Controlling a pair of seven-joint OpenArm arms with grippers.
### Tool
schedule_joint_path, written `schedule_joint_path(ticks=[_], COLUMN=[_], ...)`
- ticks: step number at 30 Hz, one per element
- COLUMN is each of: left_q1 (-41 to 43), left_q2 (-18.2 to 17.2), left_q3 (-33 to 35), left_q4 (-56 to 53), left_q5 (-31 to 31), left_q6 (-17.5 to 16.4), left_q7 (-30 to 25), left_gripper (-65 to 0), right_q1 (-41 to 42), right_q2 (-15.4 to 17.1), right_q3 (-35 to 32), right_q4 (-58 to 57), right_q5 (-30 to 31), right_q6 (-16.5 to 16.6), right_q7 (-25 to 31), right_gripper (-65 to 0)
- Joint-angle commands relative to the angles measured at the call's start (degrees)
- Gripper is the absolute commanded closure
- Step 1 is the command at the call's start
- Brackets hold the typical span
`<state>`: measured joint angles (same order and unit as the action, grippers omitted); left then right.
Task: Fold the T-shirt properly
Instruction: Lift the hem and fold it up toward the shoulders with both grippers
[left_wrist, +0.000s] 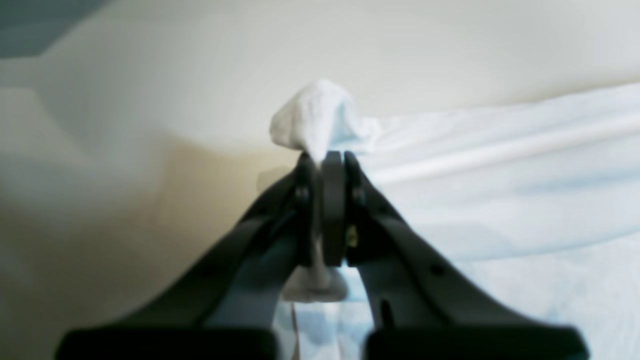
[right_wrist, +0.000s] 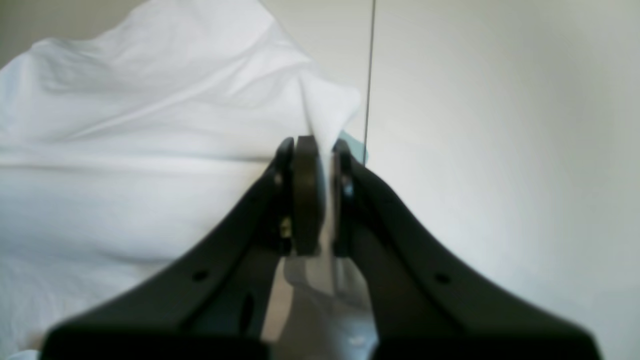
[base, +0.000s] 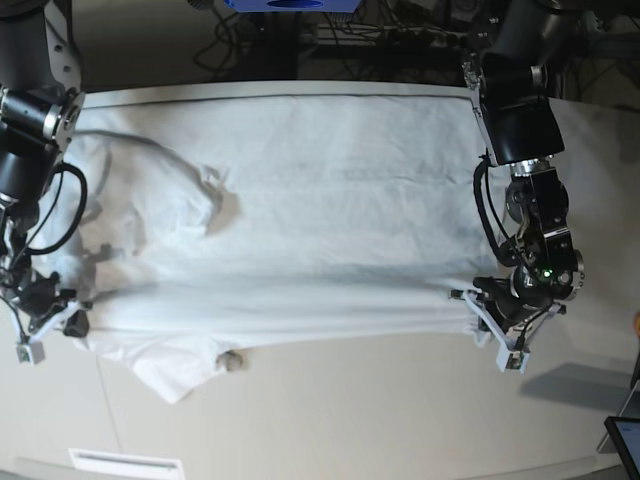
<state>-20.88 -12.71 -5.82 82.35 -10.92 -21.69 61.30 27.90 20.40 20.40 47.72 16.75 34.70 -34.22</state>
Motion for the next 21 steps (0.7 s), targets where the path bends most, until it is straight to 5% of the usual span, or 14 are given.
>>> schedule_joint_path(ticks=[1, 8, 15, 21], left_q1=[-0.79, 3.79, 4.58, 8.18], left_q2=[-1.14, -2.02, -2.28, -2.10], left_q3=[-0.20, -0.20, -0.20, -0.11], left_q4=[2.09, 6.84, 14.40, 19.94], left_q5=[1.73, 1.73, 1.38, 1.29], left_q6=[0.64, 0.55, 0.37, 0.37], left_q7=[-0.68, -0.33, 7.05, 8.55], left_gripper=[0.0, 0.0, 0.0, 0.0], right_q1=[1.24, -0.60, -1.04, -5.09], right_q2=[1.62, 1.71, 1.88, 0.74], right_q3=[0.56, 0.56, 0.83, 7.16], right_q4=[1.73, 6.12, 10.34, 16.93], right_q5=[-0.09, -0.09, -0.09, -0.09], right_q6=[-0.98, -0.90, -0.90, -0.90], right_q7=[1.38, -1.52, -7.23, -12.33], right_gripper=[-0.1, -0.1, -0.1, -0.1])
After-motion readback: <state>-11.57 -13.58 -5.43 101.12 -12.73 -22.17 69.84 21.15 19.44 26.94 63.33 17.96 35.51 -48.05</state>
